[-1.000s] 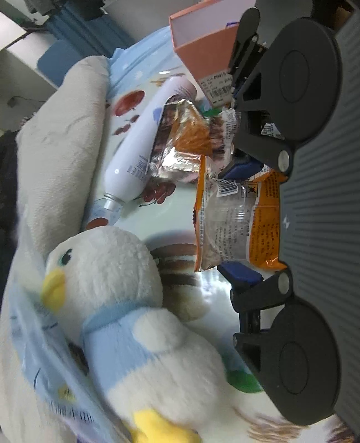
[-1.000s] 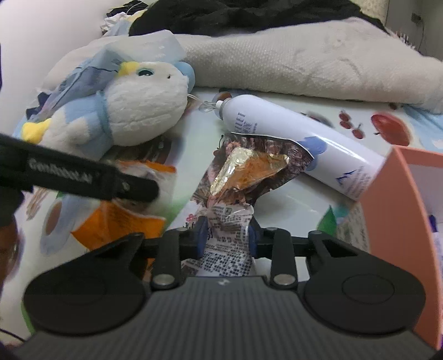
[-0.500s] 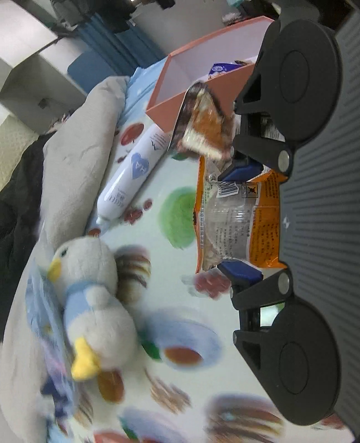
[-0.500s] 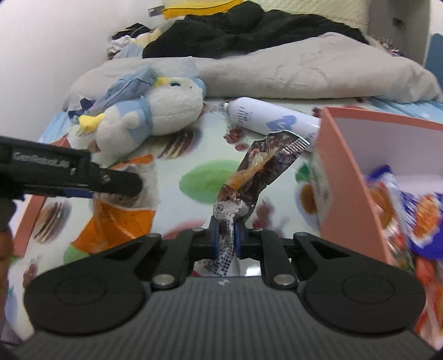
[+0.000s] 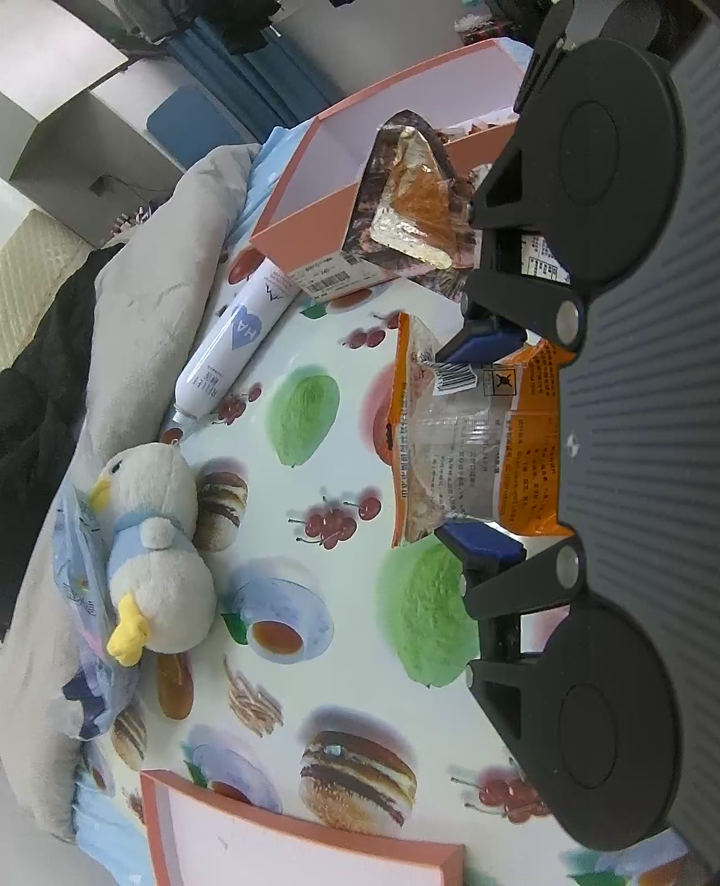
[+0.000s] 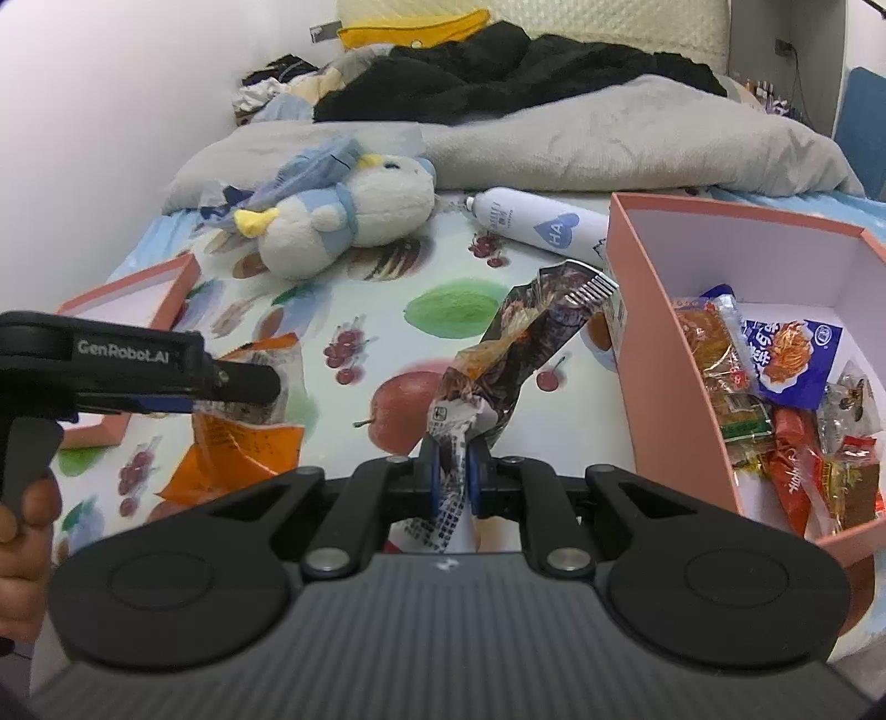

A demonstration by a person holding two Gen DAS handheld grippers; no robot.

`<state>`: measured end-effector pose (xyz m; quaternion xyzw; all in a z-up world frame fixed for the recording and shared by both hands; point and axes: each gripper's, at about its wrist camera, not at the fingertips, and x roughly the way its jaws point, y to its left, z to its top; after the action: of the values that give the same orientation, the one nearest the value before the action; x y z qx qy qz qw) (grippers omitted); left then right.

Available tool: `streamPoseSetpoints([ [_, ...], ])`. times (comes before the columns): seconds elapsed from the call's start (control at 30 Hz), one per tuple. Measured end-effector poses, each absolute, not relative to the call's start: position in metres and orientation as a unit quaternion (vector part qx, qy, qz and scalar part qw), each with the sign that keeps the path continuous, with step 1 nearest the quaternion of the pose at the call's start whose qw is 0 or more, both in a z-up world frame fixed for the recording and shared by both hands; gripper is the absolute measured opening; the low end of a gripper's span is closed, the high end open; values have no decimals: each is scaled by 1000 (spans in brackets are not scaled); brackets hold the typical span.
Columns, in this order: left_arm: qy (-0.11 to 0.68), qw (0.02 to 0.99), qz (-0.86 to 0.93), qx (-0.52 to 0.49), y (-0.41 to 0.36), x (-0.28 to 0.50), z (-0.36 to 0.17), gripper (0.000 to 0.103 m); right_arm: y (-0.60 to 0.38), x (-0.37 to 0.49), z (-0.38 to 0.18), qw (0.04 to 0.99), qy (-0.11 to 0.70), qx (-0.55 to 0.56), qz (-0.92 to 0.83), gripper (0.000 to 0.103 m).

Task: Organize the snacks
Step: 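Lift both held snacks and carry them over the pink box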

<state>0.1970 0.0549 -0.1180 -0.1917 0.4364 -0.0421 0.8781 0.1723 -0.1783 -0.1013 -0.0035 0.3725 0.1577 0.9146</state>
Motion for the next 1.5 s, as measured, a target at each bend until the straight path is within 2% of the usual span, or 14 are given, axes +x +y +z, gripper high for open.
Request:
streamPoseSetpoints([
  [0.3, 408, 898, -43, -162, 47, 188, -73, 64, -186, 164, -64, 929, 334, -13, 156, 13],
  [0.57, 359, 918, -75, -150, 26, 200, -12, 64, -208, 168, -14, 950, 282, -18, 135, 13],
  [0.97, 313, 931, -147, -120, -43, 246, 63, 64, -260, 173, 40, 974, 211, -16, 76, 13],
  [1.2, 321, 921, -198, -98, -113, 272, 67, 64, -300, 185, 39, 978, 207, -11, 37, 13],
  [1.5, 372, 899, -221, -68, -185, 323, 21, 64, -347, 217, -6, 968, 251, 9, 0, 13],
])
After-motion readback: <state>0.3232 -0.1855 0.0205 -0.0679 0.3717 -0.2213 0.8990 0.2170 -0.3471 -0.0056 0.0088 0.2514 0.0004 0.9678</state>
